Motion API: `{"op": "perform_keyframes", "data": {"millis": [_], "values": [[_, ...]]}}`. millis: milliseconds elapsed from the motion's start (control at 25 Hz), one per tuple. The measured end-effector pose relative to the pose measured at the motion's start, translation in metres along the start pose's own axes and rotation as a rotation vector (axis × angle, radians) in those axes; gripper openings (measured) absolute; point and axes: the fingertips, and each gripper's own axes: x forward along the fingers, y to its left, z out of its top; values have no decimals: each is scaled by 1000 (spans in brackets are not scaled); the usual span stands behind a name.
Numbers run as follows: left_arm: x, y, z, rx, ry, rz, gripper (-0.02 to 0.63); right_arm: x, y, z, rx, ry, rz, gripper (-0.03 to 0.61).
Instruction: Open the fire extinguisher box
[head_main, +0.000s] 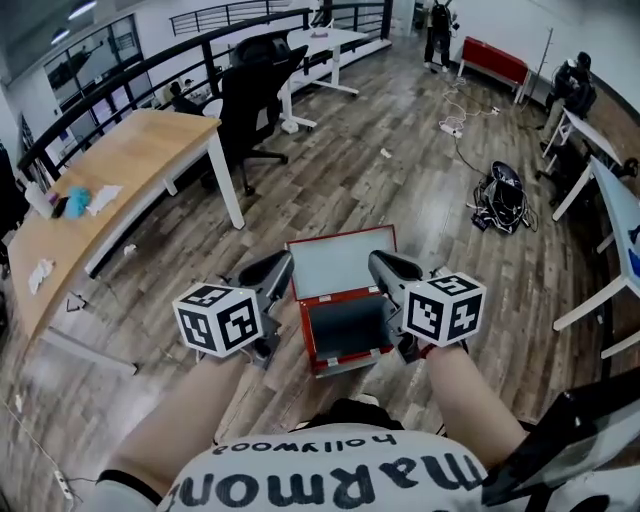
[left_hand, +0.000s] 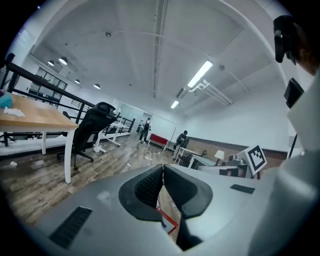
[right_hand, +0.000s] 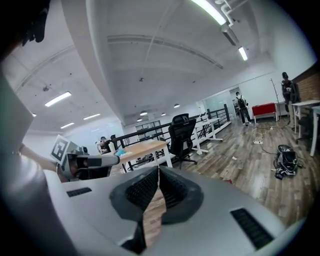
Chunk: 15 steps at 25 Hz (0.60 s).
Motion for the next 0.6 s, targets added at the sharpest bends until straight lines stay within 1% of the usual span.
{"op": "perform_keyframes", "data": {"millis": [120,280,360,600], "values": [[-16,-3,-5,-23,-15,12,15,-8,16,-10,-44,34,14,14],[-22,-10,-11,-47,-20,28,15,-16,19,-15,-59,56,26,14],[-22,-13,-14,-63,-25,23,15,-18,18,-15,-59,55,31,14],[-14,-22,-24,-49,-3,19,15,-23,5,-26,-29,74,10,9]]}}
